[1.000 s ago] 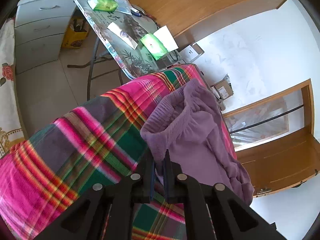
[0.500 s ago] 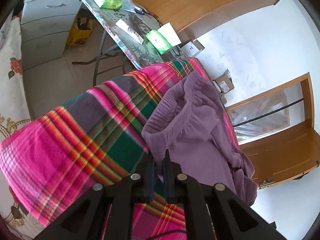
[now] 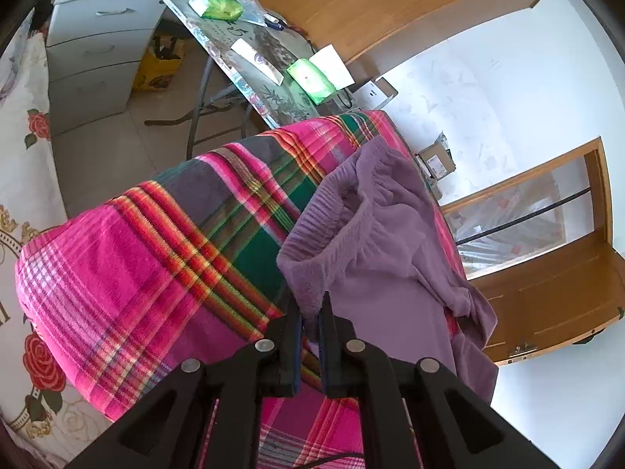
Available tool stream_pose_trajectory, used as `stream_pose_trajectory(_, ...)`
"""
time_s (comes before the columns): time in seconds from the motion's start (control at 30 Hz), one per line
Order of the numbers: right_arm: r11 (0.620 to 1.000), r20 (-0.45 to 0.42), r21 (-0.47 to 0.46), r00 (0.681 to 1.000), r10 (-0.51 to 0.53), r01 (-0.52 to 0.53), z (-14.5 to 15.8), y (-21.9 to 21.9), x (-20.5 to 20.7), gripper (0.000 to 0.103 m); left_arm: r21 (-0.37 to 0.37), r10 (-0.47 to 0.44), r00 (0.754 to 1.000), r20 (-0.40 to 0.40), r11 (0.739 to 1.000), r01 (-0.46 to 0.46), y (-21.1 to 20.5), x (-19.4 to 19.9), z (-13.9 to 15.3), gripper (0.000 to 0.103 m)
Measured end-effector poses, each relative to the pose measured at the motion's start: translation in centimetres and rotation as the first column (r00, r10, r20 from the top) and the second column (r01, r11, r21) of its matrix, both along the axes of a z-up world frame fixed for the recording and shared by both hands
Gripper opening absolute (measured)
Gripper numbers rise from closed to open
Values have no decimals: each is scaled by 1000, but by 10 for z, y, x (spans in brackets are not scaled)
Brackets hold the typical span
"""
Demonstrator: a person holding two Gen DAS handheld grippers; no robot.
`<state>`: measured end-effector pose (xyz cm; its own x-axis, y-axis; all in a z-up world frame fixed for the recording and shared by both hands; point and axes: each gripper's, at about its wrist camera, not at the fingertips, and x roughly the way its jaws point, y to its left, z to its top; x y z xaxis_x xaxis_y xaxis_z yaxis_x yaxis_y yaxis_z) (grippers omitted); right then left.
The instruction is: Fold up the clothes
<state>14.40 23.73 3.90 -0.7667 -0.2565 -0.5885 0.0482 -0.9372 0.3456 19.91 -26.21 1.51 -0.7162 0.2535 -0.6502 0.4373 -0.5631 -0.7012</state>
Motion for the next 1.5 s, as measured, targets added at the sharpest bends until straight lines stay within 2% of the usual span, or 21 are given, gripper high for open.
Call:
stream_pose_trajectory(0.37,1000,33,-14,999,-16,16,-14,6,7,7,15,0,1000,15,1000,0,-2,6,-8,7)
stream_pose_trajectory(0.67,1000,14,6,1000,-13,13,-10,4,12,7,25,-2,1000,22,1000,2,-6,5,-10,7)
stream_pose_trajectory(0.9,1000,60,-5,998,-15,15,-26,8,13,7,29,-3,1000,31,1000,2,-8,5,-15,7)
stream_pose_trajectory(1.5,1000,28,-3,999,-16,16,-14,1,43,7,12,-24,999,29,1000,24,-7,16,-10,7)
